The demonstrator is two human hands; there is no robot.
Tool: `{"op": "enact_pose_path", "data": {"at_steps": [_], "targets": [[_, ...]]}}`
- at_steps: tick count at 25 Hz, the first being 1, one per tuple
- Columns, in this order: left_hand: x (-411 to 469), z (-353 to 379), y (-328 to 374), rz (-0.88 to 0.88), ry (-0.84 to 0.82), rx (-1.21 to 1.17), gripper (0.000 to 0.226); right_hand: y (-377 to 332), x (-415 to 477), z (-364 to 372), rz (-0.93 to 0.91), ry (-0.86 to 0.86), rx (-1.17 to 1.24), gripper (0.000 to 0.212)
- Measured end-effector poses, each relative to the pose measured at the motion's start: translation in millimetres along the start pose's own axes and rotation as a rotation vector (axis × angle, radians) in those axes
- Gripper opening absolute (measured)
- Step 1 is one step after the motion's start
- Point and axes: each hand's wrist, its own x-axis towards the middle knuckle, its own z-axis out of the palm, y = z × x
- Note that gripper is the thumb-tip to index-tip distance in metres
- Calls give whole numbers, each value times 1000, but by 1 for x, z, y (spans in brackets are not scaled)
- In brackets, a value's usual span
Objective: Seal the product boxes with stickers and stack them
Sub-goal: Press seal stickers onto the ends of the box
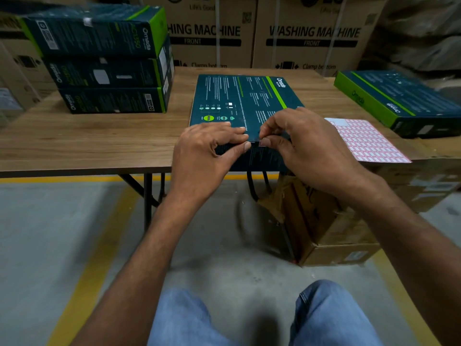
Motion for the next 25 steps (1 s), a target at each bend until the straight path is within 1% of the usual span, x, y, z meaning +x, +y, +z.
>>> {"op": "enact_pose_path", "data": {"at_steps": [8,12,14,16,17,19,22,25], "targets": [[-2,0,2,0,10,17,21,2,1,6,-23,38,-21,11],[-2,-2,2,0,7,23,21,5,-1,12,13,80,54,10],[-2,-2,2,-1,10,21,21,7,-1,15,58,122,143,19],[-1,-2,3,-4,14,23,21,8,0,15,113,138,263,39],[-1,-3,3,-7,15,18,21,10,1,16,142,140,315,43],[-1,-3,3,-17,12,-3,21,14,3,16,172,158,360,34],[2,-6,4,-43,4,-38,22,20,0,19,102,190,390,16],[4,-9,7,-64,-12,-70,21,26,-4,22,2,198,331,14]]}}
